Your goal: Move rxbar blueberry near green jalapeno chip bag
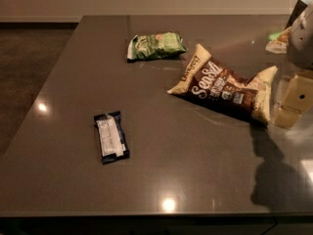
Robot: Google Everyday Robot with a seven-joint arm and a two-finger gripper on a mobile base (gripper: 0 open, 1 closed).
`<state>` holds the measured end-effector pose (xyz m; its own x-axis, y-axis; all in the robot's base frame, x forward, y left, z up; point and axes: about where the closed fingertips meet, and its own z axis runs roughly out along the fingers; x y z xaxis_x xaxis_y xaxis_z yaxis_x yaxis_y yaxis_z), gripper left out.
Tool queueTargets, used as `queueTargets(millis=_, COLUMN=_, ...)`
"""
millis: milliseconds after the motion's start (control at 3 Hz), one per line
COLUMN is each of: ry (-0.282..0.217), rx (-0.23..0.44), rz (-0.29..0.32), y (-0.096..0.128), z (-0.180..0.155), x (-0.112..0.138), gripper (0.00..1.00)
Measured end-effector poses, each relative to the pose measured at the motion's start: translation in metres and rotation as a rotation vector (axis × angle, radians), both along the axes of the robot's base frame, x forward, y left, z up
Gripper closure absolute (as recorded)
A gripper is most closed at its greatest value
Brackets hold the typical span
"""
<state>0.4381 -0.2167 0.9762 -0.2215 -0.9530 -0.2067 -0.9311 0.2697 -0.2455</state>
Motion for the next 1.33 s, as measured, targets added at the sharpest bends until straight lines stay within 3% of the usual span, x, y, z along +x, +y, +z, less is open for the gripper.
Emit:
queueTargets(millis=333, ry=-0.002, rx=-0.001, rz=0.0, y=0.0, z=0.001, x=0.0, gripper=0.0)
queueTargets(millis=667, ry=-0.011, rx=0.004, rz=-0.002, y=0.02, z=0.001, x=-0.005, gripper=0.0)
queueTargets(millis=1000, ry=-0.018, rx=0.021, rz=-0.016, y=0.056, z=-0.006, x=-0.014, gripper=0.0)
queueTargets(millis=1333, ry=-0.005, rx=0.064, rz=-0.044, y=0.107, z=-0.023, x=-0.023, gripper=0.0)
